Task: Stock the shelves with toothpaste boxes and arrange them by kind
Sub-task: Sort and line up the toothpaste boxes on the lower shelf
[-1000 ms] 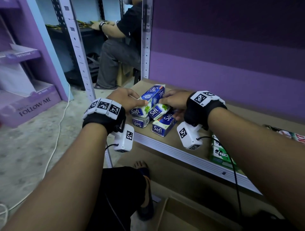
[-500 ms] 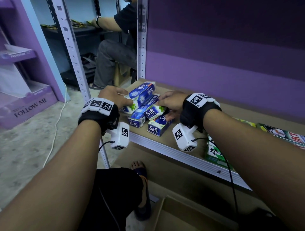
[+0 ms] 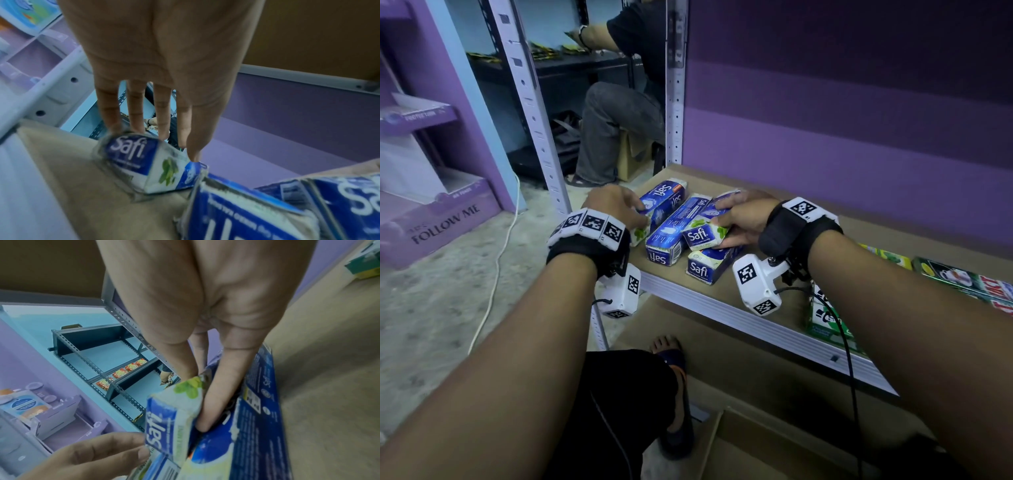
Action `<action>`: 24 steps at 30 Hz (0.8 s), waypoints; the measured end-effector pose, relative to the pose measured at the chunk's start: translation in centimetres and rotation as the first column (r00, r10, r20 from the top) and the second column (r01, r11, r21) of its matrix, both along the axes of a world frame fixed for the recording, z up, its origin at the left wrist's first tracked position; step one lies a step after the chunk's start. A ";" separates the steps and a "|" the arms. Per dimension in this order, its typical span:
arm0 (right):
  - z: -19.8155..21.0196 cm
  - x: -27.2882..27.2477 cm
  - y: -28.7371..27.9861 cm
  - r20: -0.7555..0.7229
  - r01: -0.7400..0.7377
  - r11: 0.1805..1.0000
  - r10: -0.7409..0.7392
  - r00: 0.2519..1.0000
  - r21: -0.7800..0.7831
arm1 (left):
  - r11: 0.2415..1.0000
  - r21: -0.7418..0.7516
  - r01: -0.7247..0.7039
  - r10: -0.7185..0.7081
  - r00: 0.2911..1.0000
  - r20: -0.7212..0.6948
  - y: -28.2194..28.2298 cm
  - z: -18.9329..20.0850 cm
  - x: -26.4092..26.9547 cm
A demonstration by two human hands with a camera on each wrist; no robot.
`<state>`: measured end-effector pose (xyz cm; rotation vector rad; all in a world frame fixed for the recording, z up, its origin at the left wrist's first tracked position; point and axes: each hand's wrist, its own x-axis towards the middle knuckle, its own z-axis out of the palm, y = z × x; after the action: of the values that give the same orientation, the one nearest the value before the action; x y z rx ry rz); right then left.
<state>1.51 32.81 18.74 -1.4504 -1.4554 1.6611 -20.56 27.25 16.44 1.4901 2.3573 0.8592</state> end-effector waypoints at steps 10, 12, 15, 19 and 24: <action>1.2 2.7 -0.7 -0.076 0.012 0.999 -0.014 0.997 -0.031 | 0.985 -0.089 0.150 -0.156 0.986 -0.066 1.3 0.0 3.8; 1.7 3.9 -0.7 -0.070 -0.006 1.000 0.004 0.998 -0.019 | 0.981 -0.123 0.153 -0.167 0.979 -0.116 1.8 -0.4 4.3; 2.2 5.8 -0.8 -0.045 -0.036 0.999 0.037 0.998 0.017 | 0.970 -0.191 0.149 -0.181 0.970 -0.161 2.3 -0.8 4.8; 2.2 7.4 -1.3 0.013 -0.089 0.996 0.089 0.996 0.014 | 0.979 -0.159 0.127 -0.154 0.973 -0.170 2.8 -0.6 5.0; 2.0 7.5 -1.4 0.138 -0.128 0.992 0.125 0.983 0.014 | 0.991 -0.077 0.109 -0.118 0.985 -0.125 2.9 0.1 4.8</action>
<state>9.00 31.40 20.75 -1.5133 -1.6671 1.6406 -15.79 30.14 16.57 1.6796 2.3381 0.6649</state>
